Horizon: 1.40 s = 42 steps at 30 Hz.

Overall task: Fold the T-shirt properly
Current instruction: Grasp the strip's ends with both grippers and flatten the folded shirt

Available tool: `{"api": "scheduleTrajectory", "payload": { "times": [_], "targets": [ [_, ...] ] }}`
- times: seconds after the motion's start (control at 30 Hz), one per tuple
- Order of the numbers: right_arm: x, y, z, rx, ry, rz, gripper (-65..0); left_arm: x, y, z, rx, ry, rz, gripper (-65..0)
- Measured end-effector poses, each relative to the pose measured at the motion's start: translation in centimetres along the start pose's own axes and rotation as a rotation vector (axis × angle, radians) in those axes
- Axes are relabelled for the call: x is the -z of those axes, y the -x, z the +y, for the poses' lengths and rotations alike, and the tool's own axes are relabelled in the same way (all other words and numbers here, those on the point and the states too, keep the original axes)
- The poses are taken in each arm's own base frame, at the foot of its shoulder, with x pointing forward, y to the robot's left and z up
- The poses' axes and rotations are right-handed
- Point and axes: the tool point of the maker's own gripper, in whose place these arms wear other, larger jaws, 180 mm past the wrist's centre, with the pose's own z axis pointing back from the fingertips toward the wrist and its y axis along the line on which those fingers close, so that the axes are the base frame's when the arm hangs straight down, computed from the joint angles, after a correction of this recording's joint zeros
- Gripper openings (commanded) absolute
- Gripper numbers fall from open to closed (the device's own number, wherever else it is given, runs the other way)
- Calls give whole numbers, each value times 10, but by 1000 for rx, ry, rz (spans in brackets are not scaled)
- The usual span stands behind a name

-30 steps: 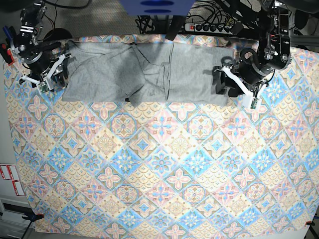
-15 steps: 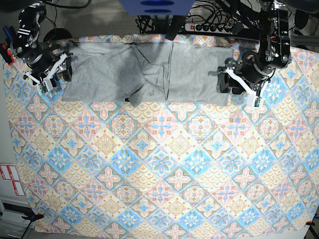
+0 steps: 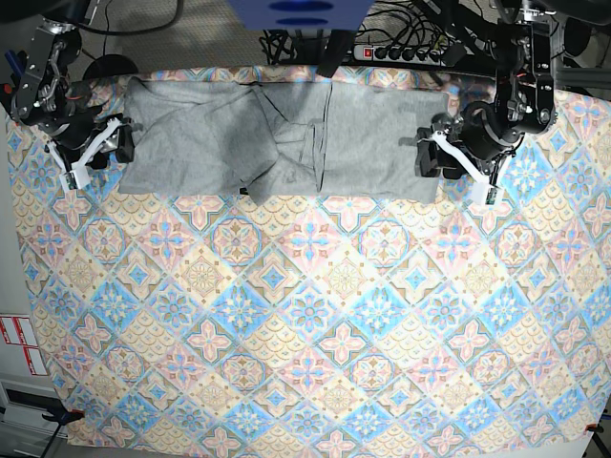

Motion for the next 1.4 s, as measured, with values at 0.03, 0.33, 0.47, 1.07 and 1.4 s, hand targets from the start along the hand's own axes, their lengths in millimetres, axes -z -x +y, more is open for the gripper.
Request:
{"api": "scheduleTrajectory", "payload": {
  "times": [0.03,0.33,0.47,1.07,1.4],
  "targets": [
    [2,-1,4,-6,-12,1,-316,0,0,0,0,0,2,-388],
    [15,6,29,-33,-85,34,-316,4,-3,4,-5,-6,0,-388],
    [24,29,30,26,-102,78,-316,4,-4,3,-8,-2,-6,-388],
    [33,43,37,42,-144,115,-344,4,-3,3,-7,-4,-1,-388],
    [43,35,69,88,-256,126,-579,4,-2,3,-7,-4,1,-388]
  ]
}}
